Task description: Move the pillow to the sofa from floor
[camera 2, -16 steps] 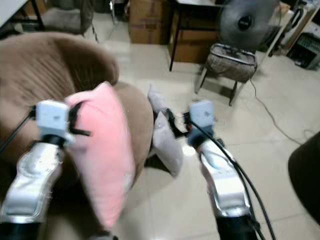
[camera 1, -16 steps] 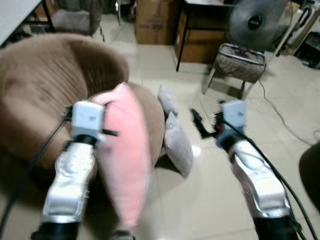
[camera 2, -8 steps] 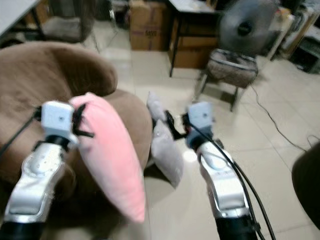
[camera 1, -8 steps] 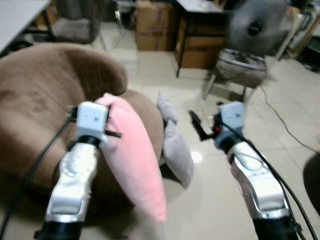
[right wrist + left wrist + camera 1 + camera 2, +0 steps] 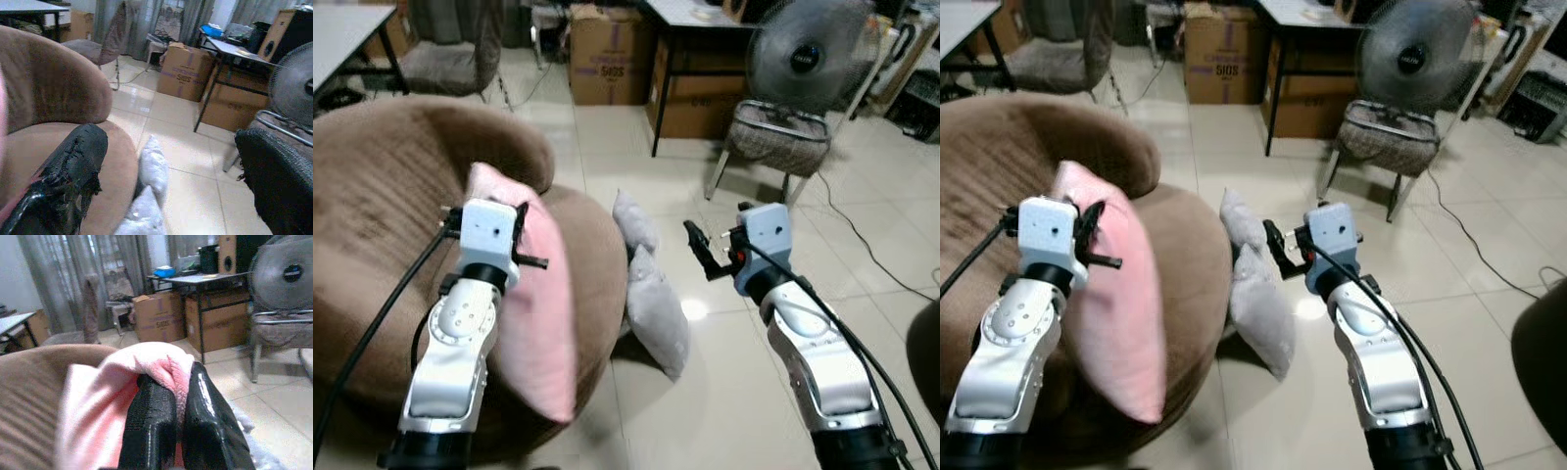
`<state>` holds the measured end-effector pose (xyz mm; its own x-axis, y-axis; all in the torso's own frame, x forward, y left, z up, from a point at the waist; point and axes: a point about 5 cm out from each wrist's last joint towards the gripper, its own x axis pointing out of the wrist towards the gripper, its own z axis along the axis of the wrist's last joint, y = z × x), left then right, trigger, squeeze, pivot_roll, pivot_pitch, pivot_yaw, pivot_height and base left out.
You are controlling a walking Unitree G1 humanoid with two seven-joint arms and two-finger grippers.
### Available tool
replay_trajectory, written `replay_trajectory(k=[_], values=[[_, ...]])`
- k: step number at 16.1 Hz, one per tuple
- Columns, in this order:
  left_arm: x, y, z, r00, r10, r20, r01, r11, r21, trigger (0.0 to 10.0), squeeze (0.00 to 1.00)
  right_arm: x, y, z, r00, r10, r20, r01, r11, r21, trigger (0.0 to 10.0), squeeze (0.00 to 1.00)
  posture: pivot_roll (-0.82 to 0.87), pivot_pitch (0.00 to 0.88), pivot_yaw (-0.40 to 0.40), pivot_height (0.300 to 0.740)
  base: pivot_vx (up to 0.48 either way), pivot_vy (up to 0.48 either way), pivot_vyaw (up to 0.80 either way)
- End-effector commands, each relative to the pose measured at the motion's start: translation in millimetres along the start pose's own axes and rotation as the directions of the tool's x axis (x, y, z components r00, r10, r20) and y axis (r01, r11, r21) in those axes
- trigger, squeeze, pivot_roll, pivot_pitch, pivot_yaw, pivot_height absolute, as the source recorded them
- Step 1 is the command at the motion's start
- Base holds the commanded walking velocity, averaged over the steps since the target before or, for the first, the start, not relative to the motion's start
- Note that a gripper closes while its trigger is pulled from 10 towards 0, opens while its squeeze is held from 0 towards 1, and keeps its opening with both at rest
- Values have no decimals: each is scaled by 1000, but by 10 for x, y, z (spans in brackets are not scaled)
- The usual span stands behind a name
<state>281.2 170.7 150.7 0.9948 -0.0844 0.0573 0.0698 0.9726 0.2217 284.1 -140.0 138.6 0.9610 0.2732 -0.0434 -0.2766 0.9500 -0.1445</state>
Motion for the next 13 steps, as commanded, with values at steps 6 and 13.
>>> replay_trajectory(k=[6,13], values=[[49,-72,145,997,-39,70,39,999,0,10000,0,-1,-62,32,1000,-16,14,16,999,-38,10000,0,78,0,-53,740,302,0,400],[59,-97,127,996,-62,63,61,998,7,10000,0,-16,-93,2,999,-45,7,45,999,-23,10000,0,76,0,-47,740,302,0,343]])
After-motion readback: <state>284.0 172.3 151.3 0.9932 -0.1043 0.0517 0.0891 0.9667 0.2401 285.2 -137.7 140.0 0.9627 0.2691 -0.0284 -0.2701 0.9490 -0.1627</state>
